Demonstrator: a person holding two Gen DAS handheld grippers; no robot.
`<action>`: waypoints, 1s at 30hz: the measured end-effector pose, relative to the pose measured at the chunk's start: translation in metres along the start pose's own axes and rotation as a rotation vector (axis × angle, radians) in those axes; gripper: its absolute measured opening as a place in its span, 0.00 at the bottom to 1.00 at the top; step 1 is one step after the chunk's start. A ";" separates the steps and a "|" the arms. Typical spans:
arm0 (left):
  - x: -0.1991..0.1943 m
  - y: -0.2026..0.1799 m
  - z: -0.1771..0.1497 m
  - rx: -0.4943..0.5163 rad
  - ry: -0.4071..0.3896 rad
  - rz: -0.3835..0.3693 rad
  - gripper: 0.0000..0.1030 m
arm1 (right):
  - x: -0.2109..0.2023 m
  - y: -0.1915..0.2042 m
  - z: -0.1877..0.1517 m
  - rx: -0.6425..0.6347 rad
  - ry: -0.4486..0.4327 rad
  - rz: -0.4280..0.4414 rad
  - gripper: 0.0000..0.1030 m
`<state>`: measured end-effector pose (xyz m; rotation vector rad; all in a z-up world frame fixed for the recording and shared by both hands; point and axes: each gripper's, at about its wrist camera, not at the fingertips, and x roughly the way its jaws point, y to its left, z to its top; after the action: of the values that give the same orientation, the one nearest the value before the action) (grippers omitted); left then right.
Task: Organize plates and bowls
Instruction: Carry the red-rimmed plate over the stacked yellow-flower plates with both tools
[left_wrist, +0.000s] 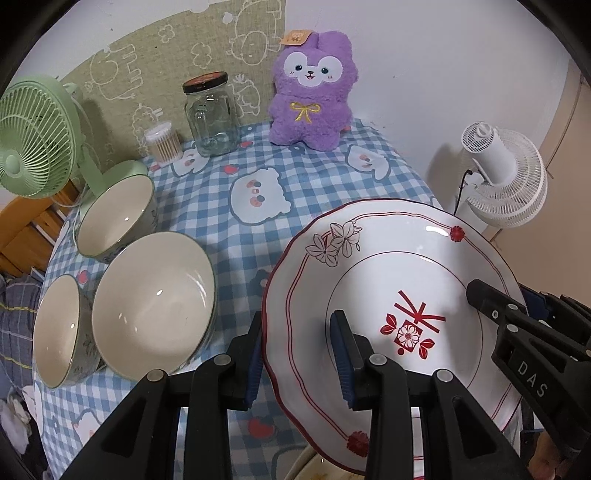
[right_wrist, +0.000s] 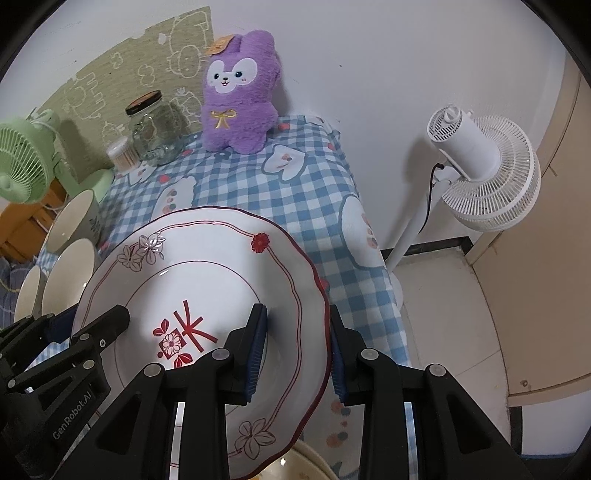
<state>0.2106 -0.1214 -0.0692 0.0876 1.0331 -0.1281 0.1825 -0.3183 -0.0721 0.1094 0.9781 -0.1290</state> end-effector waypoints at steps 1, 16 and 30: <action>-0.002 0.000 -0.002 0.003 -0.003 0.001 0.33 | -0.003 0.000 -0.002 -0.003 -0.001 0.000 0.33; -0.035 -0.002 -0.030 0.035 -0.040 0.005 0.33 | -0.033 0.005 -0.035 -0.038 -0.017 0.006 0.33; -0.050 -0.006 -0.063 0.060 -0.055 -0.015 0.33 | -0.051 0.004 -0.068 -0.069 -0.028 0.002 0.33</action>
<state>0.1308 -0.1159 -0.0582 0.1304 0.9753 -0.1744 0.0993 -0.3008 -0.0674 0.0447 0.9537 -0.0944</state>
